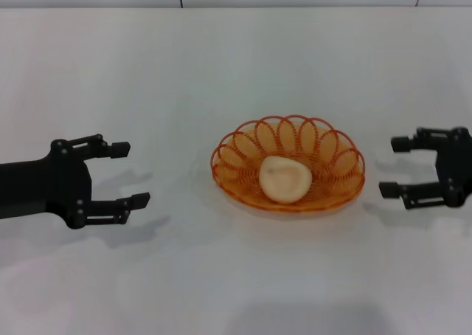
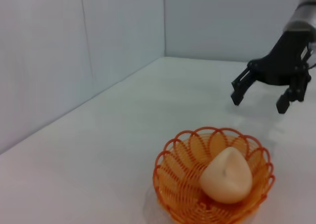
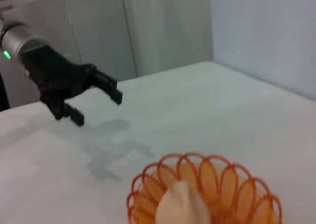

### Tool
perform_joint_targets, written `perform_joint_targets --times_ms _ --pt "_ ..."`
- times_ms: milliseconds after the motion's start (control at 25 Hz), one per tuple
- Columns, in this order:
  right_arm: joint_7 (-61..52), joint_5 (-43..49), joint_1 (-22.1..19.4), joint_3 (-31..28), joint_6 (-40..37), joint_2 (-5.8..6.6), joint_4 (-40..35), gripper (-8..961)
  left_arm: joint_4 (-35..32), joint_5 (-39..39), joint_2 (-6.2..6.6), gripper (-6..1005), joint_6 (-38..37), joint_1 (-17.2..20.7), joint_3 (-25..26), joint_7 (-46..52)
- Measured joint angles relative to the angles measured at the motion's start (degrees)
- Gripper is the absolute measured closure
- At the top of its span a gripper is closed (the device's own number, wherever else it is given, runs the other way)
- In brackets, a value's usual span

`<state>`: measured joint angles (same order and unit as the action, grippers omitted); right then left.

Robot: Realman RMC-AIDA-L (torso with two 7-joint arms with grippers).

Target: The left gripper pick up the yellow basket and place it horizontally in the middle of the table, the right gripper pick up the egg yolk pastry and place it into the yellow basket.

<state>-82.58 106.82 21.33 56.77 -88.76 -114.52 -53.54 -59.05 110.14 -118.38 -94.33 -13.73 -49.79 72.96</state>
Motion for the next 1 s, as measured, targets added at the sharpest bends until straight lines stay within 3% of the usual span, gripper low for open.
perform_joint_targets --times_ms 40,360,1000 --pt "0.89 0.16 -0.26 -0.21 -0.31 0.63 1.54 110 0.47 0.09 0.3 167 -0.47 -0.3 0.02 0.11" --pt "2.52 1.14 -0.09 -0.26 -1.64 1.45 2.55 112 4.23 1.8 2.36 167 -2.69 -3.85 0.08 2.3" --pt "2.23 1.56 0.3 -0.34 -1.82 2.2 2.55 112 4.03 4.81 2.17 167 -4.12 -5.51 0.14 4.36"
